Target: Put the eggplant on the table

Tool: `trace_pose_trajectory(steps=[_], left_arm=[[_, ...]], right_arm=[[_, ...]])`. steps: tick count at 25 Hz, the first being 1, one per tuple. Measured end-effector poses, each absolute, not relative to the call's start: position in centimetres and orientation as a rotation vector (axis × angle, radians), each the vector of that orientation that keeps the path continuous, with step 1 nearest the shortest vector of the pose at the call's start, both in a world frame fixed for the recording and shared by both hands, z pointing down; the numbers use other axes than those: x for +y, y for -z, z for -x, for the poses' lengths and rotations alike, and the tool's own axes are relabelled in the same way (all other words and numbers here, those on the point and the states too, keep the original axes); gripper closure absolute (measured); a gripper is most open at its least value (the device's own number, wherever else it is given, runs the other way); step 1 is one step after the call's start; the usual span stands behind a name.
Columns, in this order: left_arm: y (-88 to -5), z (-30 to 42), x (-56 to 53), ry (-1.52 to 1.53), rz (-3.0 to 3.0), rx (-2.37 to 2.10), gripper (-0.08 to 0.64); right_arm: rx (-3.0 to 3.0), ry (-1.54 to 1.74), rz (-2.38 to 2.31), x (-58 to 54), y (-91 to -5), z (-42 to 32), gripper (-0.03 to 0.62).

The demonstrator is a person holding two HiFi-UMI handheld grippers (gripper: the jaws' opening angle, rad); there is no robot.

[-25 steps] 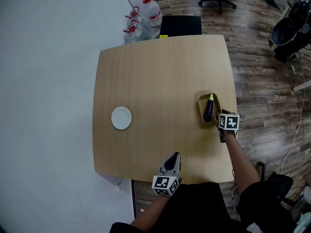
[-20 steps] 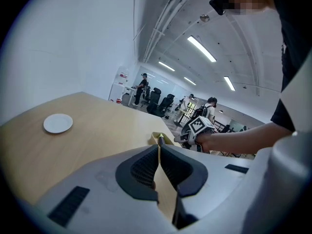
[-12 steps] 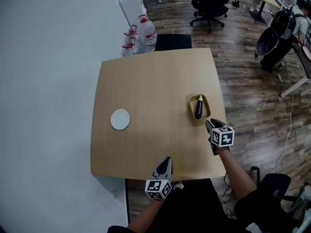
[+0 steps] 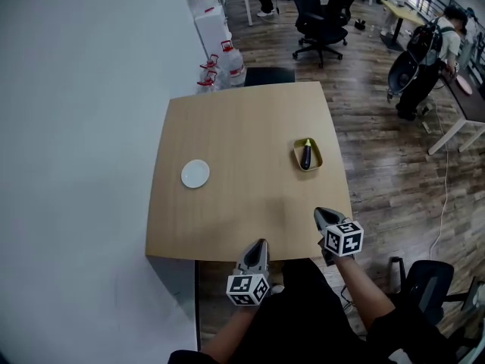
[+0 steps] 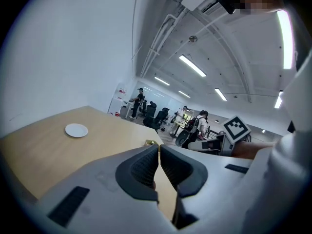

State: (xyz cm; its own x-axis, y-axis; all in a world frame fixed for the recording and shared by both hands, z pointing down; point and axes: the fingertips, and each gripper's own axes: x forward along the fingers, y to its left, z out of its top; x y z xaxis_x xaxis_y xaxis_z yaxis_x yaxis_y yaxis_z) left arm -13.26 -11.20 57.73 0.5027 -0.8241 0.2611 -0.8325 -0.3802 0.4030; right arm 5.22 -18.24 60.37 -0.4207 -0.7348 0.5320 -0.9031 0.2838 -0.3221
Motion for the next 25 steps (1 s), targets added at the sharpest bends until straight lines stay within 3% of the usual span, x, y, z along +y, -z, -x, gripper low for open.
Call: trace_pose_trajectory(steps=[11,25], left_arm=[[-56.0,13.1,-4.7,-0.016,-2.296,-1.363,0.537],[-53.2,11.2,-3.8,0.010,-2.385,-1.355,0.537]], right_arm=[[-2.336,-0.696,-1.541,-5.1,-56.4,-1.9,0.532],[-2.300,-0.406,-1.646,-2.0,-51.8,-4.0,0.532]])
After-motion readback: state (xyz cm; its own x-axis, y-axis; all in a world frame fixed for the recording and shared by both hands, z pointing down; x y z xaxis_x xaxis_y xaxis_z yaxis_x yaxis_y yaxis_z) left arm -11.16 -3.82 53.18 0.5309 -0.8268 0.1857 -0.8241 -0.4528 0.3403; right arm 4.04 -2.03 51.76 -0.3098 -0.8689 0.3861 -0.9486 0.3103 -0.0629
